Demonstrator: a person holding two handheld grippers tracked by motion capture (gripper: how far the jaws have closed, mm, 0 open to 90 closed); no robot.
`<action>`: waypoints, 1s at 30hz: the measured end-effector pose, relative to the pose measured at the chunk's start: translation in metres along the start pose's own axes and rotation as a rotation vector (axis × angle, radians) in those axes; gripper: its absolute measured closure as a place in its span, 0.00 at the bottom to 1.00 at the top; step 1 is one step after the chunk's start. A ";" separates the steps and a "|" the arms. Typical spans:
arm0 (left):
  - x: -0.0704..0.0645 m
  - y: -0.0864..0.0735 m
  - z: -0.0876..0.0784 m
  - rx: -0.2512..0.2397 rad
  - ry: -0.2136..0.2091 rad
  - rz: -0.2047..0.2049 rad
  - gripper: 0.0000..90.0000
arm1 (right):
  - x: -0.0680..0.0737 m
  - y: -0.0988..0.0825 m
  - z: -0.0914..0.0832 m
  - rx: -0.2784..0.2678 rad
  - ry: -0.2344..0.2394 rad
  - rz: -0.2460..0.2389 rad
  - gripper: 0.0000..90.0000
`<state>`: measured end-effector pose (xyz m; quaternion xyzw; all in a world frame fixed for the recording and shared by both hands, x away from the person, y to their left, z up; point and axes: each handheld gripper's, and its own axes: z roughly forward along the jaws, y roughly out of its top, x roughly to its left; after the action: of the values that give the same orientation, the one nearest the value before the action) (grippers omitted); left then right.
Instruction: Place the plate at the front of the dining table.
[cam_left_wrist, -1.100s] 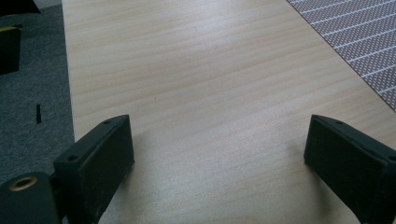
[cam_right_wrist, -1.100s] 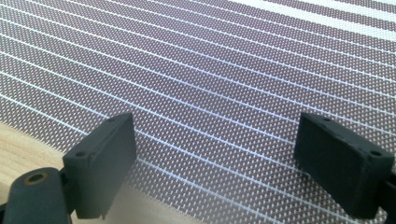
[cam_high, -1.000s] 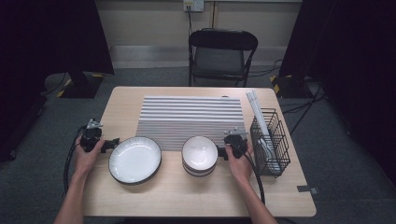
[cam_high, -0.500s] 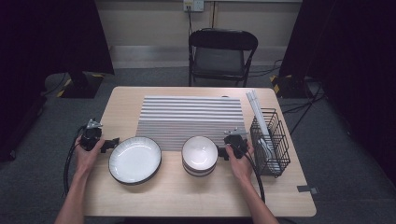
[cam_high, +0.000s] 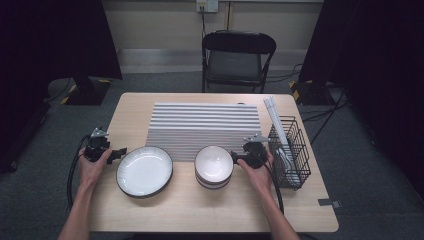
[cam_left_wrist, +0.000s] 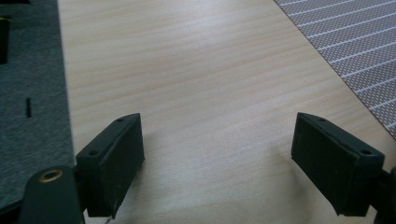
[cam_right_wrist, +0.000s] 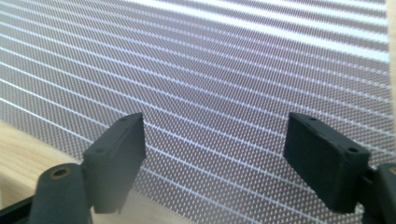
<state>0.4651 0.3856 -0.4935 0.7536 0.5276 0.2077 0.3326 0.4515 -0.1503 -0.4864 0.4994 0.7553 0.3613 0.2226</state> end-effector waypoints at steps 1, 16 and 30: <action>0.000 0.000 -0.002 -0.010 -0.018 0.000 0.19 | 0.000 0.001 -0.001 0.000 0.002 -0.003 0.24; -0.019 0.014 -0.025 -0.083 -0.095 0.014 0.24 | 0.001 0.016 -0.011 -0.037 0.054 -0.003 0.29; -0.041 0.024 -0.046 -0.117 -0.170 0.065 0.25 | 0.008 0.046 -0.025 -0.105 0.119 0.033 0.43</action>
<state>0.4357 0.3553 -0.4426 0.7645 0.4595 0.1841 0.4128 0.4577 -0.1404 -0.4347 0.4769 0.7390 0.4331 0.1972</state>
